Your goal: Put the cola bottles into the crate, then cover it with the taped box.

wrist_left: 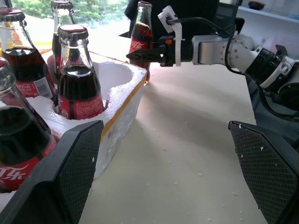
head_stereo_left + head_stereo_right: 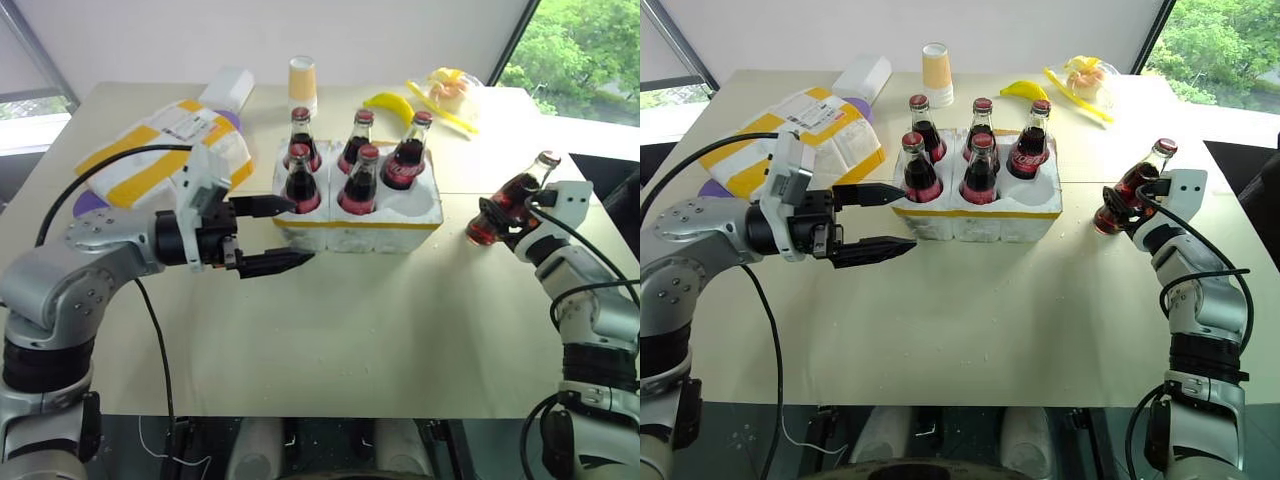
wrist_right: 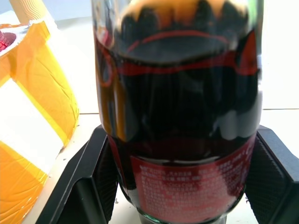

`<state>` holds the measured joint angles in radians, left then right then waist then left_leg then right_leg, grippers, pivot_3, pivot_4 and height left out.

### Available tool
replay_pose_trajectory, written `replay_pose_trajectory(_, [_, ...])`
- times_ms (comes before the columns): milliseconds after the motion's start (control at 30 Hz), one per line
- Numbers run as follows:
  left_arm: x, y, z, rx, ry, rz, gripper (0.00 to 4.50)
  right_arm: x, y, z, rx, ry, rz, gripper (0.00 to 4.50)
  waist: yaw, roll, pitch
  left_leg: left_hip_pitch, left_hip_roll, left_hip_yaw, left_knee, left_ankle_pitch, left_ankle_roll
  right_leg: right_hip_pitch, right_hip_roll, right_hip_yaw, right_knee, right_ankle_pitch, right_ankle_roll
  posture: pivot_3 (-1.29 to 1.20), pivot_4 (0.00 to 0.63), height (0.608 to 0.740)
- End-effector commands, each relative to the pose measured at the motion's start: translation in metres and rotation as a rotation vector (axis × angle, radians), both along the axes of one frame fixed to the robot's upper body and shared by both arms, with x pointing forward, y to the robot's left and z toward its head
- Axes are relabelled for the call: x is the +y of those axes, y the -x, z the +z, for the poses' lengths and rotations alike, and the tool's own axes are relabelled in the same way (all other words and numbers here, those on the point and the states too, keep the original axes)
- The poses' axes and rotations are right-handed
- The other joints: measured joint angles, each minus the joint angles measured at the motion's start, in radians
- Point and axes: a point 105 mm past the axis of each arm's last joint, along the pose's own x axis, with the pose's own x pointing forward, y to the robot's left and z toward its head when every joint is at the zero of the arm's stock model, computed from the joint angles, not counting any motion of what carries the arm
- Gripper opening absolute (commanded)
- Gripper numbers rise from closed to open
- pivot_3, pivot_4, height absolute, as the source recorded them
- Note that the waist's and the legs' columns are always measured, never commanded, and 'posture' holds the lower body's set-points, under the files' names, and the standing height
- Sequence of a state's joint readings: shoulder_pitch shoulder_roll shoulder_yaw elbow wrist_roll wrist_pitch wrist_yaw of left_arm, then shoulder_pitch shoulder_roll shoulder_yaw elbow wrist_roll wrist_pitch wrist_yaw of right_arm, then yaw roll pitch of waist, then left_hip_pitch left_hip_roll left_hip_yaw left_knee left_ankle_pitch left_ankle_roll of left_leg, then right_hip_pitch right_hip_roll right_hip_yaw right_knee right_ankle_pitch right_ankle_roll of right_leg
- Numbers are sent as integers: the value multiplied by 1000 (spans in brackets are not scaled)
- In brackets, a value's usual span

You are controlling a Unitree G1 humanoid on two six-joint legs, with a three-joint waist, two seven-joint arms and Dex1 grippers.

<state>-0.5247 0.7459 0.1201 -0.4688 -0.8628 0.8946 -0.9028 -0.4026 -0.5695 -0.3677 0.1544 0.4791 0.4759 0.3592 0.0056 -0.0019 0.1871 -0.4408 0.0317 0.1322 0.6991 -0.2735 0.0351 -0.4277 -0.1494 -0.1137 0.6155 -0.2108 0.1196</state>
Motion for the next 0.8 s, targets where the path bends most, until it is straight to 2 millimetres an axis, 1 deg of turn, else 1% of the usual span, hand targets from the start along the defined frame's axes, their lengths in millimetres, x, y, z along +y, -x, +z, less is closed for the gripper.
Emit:
replay_pose_trajectory(33, [-3,3,5,-34,11,-22,4500,12,16,86,-262,64,73,2832,-1,2,0,0,0,0,0,0,0,0,0,0,0,0,0,0,150,740])
replay_pose_trajectory(100, [-3,2,5,-33,14,-24,4500,29,23,107,-318,61,158,2832,-1,5,1,0,0,0,-1,0,0,-1,0,0,0,0,0,0,150,740])
replay_pose_trajectory(133, [-3,2,5,-33,15,-27,4500,41,28,118,-344,52,216,2832,-2,5,1,0,0,0,-1,0,0,-1,0,0,0,0,0,0,150,740])
replay_pose_trajectory(200, [-4,2,4,-33,16,-32,4500,66,37,133,-376,36,330,2832,-8,5,1,0,0,0,-1,1,-1,-1,1,0,0,0,0,0,150,740])
replay_pose_trajectory(267, [-5,1,4,-35,18,-37,4500,88,42,137,-382,34,421,2832,-15,5,1,0,0,0,-1,1,-1,-1,1,0,0,0,0,0,150,740])
replay_pose_trajectory(333, [-6,1,5,-38,18,-40,4500,103,44,137,-374,35,473,2832,-16,5,1,0,0,0,-1,0,-1,-1,1,0,0,0,0,0,150,740])
replay_pose_trajectory(433, [-7,0,5,-44,17,-43,4500,126,42,127,-337,46,537,2832,-14,4,0,0,0,0,-1,0,-1,-1,0,0,0,0,0,0,150,740])
replay_pose_trajectory(533, [-8,-1,6,-47,16,-43,4500,133,35,115,-302,52,542,2832,-13,4,0,-1,0,0,-1,0,-1,-1,0,0,0,0,0,0,150,740])
replay_pose_trajectory(667, [-7,0,7,-50,16,-39,4500,131,24,98,-248,50,517,2832,-12,4,0,-1,0,0,-1,0,-1,-1,0,0,0,0,0,0,150,740])
replay_pose_trajectory(800, [-5,0,8,-52,17,-26,4500,131,21,86,-211,58,531,2832,-15,4,1,-1,0,0,-1,0,-1,-1,0,0,0,0,0,0,150,740])
